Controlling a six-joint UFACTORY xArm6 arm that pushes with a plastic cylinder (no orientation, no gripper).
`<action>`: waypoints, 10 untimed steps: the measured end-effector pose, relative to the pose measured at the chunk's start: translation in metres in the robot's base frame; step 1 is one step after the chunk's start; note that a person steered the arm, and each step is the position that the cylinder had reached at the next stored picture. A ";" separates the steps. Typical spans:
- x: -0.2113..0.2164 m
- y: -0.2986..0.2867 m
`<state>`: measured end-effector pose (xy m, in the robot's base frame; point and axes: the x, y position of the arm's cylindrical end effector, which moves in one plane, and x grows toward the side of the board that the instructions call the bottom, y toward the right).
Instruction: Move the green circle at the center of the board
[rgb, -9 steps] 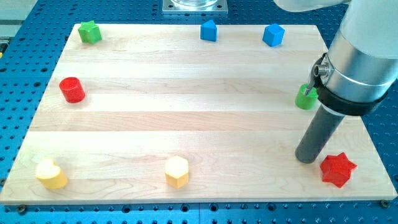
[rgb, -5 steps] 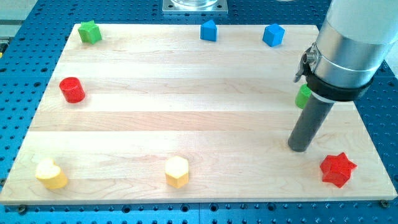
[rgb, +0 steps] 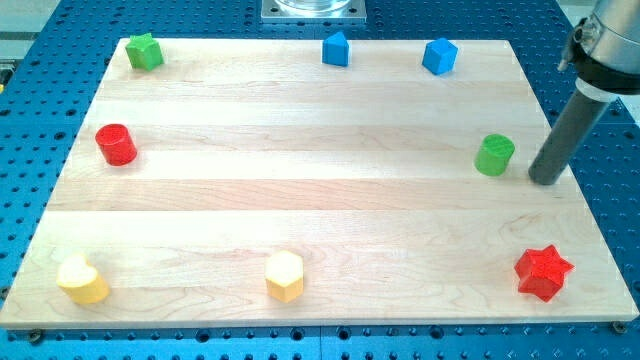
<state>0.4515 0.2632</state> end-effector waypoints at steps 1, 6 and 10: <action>0.004 -0.033; -0.046 -0.114; -0.060 -0.217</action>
<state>0.3915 0.0466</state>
